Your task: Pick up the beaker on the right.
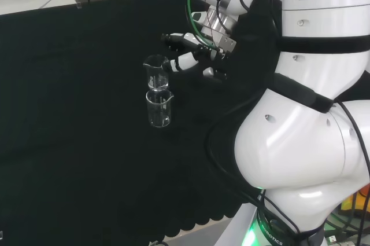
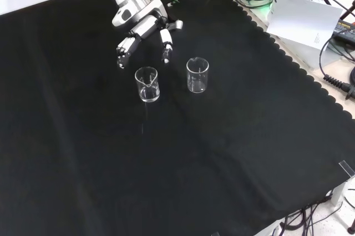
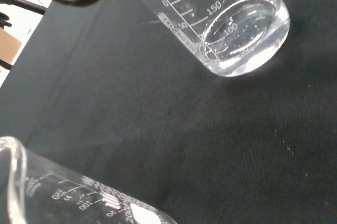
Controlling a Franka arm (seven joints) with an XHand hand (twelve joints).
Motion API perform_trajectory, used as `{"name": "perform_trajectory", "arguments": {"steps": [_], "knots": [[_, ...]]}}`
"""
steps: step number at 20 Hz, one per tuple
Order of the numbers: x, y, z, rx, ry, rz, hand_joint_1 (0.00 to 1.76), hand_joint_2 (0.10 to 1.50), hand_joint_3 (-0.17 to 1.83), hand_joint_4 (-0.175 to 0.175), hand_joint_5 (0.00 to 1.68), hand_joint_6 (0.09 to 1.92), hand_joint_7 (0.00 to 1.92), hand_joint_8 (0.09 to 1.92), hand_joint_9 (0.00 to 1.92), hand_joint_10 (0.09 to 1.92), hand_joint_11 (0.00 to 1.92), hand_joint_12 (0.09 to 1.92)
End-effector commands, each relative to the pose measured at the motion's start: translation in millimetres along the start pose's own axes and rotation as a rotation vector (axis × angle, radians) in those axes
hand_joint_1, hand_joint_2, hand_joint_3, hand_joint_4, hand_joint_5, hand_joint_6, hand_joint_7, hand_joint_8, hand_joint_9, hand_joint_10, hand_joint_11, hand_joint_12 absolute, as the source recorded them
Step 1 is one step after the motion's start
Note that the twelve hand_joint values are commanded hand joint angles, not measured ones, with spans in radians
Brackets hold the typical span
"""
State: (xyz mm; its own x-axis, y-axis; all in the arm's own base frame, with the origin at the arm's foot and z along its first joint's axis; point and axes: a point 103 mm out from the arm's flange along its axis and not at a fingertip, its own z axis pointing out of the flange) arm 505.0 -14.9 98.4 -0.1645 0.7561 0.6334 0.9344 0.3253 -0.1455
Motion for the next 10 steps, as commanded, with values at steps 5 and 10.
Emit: {"name": "perform_trajectory", "arguments": {"steps": [5,10], "knots": [[-6,11,19,0.017,0.07,-0.016,0.93,0.56,0.54,0.012,0.23,0.09,0.08,0.51,0.21,0.57,0.0,1.26],[-7,17,27,-0.02,0.111,-0.033,0.98,0.55,0.56,0.012,0.29,0.09,0.14,0.54,0.26,0.59,0.0,1.26]]}}
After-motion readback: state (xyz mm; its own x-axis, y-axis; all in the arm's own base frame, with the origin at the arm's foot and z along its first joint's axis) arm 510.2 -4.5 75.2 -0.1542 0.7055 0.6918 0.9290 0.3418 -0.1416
